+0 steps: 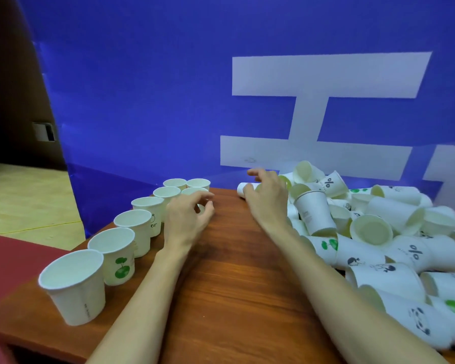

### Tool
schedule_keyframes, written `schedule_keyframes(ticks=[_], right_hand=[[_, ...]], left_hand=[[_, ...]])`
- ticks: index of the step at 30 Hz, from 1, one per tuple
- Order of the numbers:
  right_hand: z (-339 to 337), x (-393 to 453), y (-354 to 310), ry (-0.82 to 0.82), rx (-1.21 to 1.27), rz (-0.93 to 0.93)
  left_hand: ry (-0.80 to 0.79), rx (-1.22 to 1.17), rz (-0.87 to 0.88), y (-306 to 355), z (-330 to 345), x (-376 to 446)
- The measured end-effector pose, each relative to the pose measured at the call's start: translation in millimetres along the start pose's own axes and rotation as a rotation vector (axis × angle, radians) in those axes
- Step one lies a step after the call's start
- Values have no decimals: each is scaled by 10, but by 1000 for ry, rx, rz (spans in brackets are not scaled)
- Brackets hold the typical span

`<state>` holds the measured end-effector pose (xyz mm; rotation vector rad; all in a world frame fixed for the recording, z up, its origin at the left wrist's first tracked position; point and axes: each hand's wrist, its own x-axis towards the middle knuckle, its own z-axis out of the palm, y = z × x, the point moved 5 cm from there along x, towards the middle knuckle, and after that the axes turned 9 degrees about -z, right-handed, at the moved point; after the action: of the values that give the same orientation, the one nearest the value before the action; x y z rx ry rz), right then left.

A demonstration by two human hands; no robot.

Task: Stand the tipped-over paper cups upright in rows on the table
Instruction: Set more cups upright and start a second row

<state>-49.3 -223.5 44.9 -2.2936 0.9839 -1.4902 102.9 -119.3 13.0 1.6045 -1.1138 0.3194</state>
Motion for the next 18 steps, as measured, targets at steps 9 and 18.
schedule_keyframes(ticks=[9, 18], right_hand=[[-569, 11, 391, -20, -583, 154], [-586, -194, 751, -129, -646, 298]], left_hand=[[-124, -74, -141, 52, 105, -123], [-207, -68, -114, 87, 247, -180]])
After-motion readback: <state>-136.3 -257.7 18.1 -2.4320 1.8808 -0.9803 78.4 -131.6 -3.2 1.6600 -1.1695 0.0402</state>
